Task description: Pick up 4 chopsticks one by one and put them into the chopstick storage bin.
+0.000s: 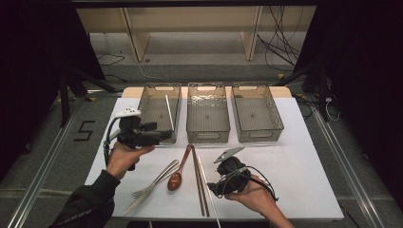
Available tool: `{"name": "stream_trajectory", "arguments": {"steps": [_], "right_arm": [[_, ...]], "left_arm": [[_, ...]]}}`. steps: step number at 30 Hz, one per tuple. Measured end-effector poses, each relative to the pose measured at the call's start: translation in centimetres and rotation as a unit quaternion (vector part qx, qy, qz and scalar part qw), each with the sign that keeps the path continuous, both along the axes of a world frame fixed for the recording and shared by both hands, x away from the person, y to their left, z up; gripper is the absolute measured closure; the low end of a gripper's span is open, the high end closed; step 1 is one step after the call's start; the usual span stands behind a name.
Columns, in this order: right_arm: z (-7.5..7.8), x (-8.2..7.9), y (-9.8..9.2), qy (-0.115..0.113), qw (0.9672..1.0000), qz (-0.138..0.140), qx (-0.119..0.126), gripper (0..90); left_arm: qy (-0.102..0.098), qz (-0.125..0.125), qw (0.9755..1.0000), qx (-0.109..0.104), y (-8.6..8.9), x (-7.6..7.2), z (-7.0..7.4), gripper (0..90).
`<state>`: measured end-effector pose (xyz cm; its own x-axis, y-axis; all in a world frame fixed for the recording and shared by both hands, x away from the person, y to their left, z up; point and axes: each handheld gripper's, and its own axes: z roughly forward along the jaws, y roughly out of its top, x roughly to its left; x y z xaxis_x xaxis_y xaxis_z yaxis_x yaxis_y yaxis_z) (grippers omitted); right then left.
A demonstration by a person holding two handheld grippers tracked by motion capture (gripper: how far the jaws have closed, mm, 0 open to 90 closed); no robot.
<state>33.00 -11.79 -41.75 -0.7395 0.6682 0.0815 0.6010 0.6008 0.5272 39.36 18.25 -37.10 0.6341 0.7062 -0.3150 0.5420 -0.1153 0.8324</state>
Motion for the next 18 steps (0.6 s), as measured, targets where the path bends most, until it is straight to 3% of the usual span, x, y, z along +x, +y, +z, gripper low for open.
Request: {"name": "stream_trajectory", "arguments": {"steps": [2,9,14,18], "right_arm": [[-0.3,-0.1,0.3,0.004,1.0000,0.005,-0.006,31.0],[-1.6,-0.1,1.2,0.020,0.9990,0.014,-0.036,32.8],[-2.2,0.1,1.8,0.026,0.9981,0.017,-0.052,34.4],[-2.8,0.4,2.2,0.031,0.9971,0.018,-0.066,36.0]], "left_arm": [[-0.008,-0.008,0.9999,0.012,-0.3,-0.9,-0.6,18.0],[-0.023,-0.014,0.9996,0.011,-0.2,-3.1,-1.5,17.4],[-0.020,-0.010,0.9997,0.008,0.4,-4.1,-2.2,16.9],[-0.020,-0.005,0.9996,0.019,0.7,-4.7,-2.6,16.8]]}}
